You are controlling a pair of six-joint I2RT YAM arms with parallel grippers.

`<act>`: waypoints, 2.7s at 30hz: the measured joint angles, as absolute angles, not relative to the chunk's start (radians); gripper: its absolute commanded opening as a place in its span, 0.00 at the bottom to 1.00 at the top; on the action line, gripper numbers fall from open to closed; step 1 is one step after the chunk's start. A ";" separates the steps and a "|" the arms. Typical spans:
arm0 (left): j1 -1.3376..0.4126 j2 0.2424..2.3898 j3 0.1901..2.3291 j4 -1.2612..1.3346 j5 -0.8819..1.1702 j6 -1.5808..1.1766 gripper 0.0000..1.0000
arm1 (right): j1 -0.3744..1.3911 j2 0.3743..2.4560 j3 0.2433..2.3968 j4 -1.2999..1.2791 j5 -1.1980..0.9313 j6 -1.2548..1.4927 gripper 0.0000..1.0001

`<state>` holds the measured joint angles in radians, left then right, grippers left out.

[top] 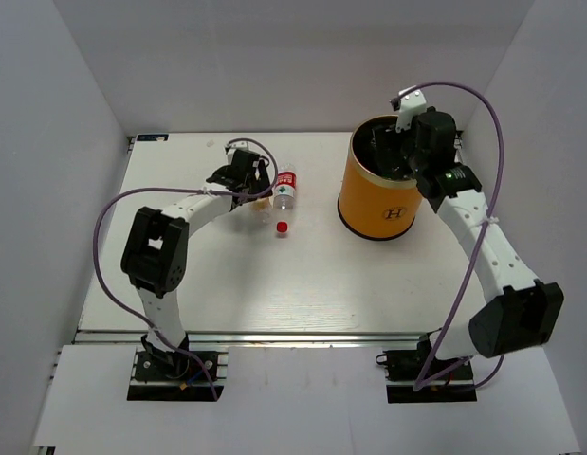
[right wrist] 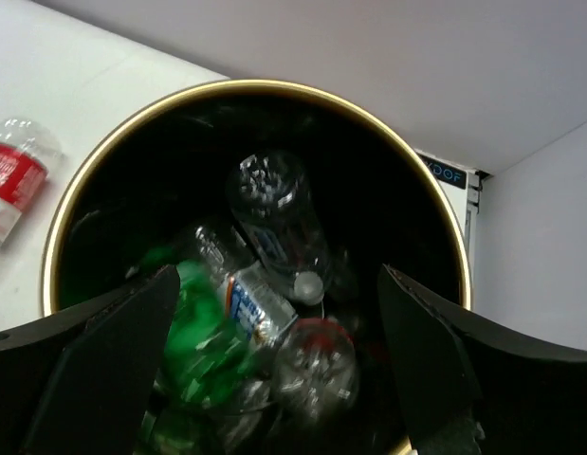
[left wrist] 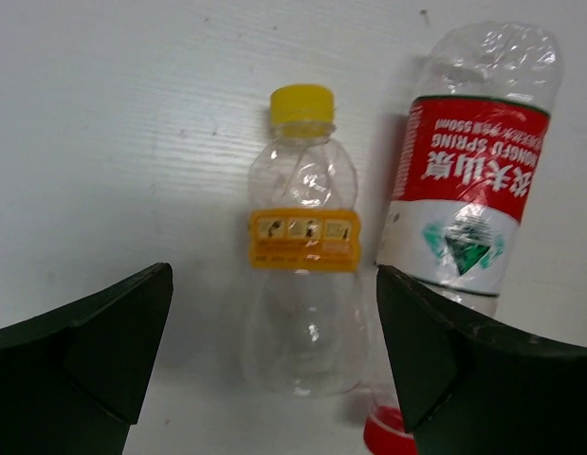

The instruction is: Put the plastic bottles in the bin

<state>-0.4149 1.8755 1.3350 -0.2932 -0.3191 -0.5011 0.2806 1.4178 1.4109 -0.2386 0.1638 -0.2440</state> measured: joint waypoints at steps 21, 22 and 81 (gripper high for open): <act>-0.414 2.108 1.527 -0.490 -0.228 -0.497 0.23 | 0.262 0.902 1.113 -0.298 -0.123 -0.157 0.89; -0.414 2.106 1.528 -0.494 -0.229 -0.493 0.15 | 0.262 0.902 1.101 -0.302 -0.128 -0.158 0.85; -0.718 1.531 1.620 -0.181 -0.102 -0.250 0.99 | 0.557 1.342 0.987 -0.480 -0.467 -0.438 0.87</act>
<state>-0.7177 1.5311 1.6203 -0.1806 -0.1024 -0.2497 0.5568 1.3418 0.9874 -0.4801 -0.4675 -0.4377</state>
